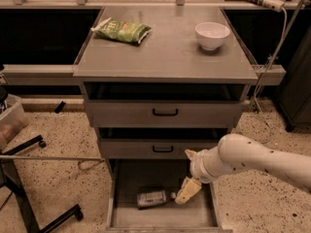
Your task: Pick blue plastic bottle from bottom drawer and place on counter
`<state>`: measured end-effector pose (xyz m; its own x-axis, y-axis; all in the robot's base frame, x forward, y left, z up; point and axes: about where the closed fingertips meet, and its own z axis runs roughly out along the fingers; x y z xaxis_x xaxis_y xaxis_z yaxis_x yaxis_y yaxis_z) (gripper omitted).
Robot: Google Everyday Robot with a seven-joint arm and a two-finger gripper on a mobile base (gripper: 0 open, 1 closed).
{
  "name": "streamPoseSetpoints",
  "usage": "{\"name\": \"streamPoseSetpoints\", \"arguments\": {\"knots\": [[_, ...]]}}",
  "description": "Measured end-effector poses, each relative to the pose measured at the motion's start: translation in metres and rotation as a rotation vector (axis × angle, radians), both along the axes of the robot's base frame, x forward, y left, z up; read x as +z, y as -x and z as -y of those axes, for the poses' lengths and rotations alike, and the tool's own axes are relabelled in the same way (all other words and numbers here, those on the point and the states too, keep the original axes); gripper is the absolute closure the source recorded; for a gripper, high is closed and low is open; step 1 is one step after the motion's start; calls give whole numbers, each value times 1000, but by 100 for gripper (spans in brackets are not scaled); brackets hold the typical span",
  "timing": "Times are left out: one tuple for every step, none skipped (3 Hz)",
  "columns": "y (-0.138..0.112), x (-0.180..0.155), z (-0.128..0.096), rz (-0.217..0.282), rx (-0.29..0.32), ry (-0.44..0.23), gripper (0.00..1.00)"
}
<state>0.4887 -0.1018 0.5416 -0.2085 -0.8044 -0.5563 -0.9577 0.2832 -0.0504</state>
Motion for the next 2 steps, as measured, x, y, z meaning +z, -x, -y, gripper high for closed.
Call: {"name": "streamPoseSetpoints", "arguments": {"knots": [[-1, -23, -2, 11, 22, -7, 0], [-18, -74, -3, 36, 55, -33, 0]]}}
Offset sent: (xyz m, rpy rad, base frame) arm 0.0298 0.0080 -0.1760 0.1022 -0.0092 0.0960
